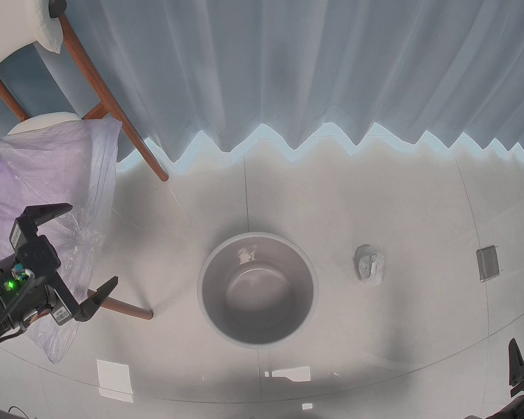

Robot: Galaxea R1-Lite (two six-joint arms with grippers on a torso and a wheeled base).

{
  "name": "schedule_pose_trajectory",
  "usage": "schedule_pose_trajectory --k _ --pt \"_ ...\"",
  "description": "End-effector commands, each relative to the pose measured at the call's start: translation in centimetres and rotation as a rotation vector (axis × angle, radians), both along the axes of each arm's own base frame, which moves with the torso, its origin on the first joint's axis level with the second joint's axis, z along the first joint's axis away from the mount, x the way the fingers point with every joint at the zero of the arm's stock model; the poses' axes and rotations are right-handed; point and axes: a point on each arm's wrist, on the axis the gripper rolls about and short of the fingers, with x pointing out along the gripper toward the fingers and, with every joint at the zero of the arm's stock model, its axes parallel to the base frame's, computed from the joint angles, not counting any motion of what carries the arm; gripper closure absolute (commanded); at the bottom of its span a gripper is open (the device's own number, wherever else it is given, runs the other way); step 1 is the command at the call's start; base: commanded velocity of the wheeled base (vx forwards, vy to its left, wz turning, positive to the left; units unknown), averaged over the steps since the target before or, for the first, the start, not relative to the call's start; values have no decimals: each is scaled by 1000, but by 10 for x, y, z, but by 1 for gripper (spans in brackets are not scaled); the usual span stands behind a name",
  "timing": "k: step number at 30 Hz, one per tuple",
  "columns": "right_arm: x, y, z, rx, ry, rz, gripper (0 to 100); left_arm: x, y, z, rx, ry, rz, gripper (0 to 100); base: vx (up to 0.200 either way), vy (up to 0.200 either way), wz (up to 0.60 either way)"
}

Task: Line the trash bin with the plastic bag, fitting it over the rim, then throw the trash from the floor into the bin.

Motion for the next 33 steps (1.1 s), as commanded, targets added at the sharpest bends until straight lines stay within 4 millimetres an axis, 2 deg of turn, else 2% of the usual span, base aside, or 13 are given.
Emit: schedule_pose_trajectory --k 1,4,11,21,27,33 --pt "0 0 -5 0 1 0 0 -5 -12 -1 47 -20 53 0 0 0 0" --pt "0 0 -5 0 1 0 0 -5 -14 -3 70 -20 93 0 0 0 0" --pt "0 0 -5 0 0 0 0 11 -26 -17 139 14 179 0 0 0 0" --pt "0 0 -5 0 0 0 0 24 -39 -49 206 -38 371 0 0 0 0" --pt "0 0 -5 0 0 0 0 29 -41 -64 248 -23 409 0 0 0 0" --pt "0 0 -5 0 1 0 0 36 -44 -62 297 -48 404 0 0 0 0"
